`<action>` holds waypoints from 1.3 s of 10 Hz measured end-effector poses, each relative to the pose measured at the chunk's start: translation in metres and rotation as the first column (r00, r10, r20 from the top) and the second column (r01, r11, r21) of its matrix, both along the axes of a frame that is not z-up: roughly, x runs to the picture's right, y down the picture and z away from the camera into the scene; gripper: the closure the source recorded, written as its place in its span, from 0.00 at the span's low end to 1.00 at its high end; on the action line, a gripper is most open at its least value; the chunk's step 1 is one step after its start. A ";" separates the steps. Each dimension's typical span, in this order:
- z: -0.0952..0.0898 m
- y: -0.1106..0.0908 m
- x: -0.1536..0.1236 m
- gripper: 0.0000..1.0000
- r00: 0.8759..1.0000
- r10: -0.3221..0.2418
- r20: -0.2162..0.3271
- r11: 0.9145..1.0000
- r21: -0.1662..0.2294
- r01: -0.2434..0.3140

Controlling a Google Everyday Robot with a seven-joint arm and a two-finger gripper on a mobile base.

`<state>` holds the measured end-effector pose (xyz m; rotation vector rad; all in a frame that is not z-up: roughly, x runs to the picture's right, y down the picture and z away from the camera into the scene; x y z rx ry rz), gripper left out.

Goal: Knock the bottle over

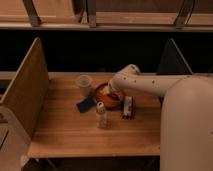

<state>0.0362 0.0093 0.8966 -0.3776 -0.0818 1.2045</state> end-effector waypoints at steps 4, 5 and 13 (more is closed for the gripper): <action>-0.013 0.013 0.000 0.95 0.999 -0.051 -0.003 0.999 -0.015 0.051; -0.021 0.026 -0.001 1.00 0.997 -0.080 -0.003 0.996 -0.045 0.080; -0.096 0.123 -0.017 1.00 0.962 -0.274 0.004 0.902 -0.346 0.258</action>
